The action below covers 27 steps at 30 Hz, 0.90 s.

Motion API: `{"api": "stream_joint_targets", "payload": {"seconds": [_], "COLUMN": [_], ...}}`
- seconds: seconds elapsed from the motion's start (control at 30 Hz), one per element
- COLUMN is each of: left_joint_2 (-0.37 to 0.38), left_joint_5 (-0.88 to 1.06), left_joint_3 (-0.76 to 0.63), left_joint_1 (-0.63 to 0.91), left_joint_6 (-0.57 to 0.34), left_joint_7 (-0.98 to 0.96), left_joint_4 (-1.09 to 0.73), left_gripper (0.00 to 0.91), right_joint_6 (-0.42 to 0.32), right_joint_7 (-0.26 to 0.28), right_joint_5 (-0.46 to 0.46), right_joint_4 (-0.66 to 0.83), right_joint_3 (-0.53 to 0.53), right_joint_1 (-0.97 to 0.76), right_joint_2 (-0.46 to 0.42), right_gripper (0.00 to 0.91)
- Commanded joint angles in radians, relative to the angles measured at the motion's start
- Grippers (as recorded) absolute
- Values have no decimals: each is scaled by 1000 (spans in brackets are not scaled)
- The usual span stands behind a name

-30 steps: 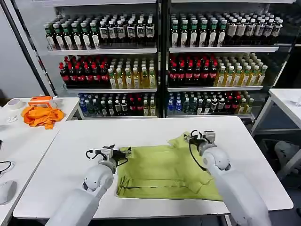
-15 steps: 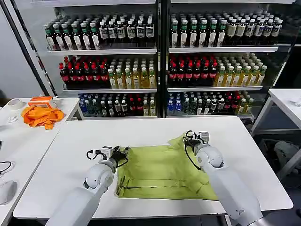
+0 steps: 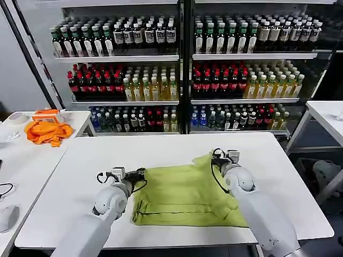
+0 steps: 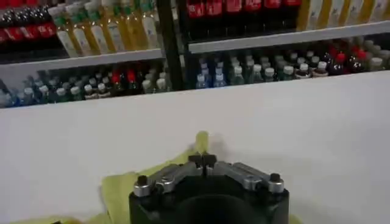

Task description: Fold and organize the clothes.

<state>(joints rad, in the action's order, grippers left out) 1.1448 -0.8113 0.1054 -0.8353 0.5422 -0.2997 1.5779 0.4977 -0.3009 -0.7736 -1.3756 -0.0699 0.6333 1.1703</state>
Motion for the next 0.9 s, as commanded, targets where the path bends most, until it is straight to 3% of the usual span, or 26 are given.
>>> {"api": "stream_joint_targets", "payload": {"seconds": [0.03,0.4,0.7,0.9], "left_joint_2": [-11,-59,-99,-105], "left_joint_5": [-75,-76,-43,-11], "left_joint_3": [19,52,76,77], "left_joint_1": [-7,-113,-246,-296], "left_joint_6": [-41,-37,-31,-23], "left_joint_7": [1,-9,-3,1], "left_joint_4": [87,266,377,407], "left_gripper": [50,50,40,40], "right_joint_6": [-12,24,46,45], "right_joint_7": [-1,-32,-57,-53], "right_joint_5": [-2,-35,-27,3], "right_joint_4": [-79,-350,-622,-725], "right_joint_3": [-30,-140,-289,-397], "right_joint_1": [25,175,479,654], "right_joint_2": [-11,-83,-134,-122], "right_gripper": [0,0,0,0]}}
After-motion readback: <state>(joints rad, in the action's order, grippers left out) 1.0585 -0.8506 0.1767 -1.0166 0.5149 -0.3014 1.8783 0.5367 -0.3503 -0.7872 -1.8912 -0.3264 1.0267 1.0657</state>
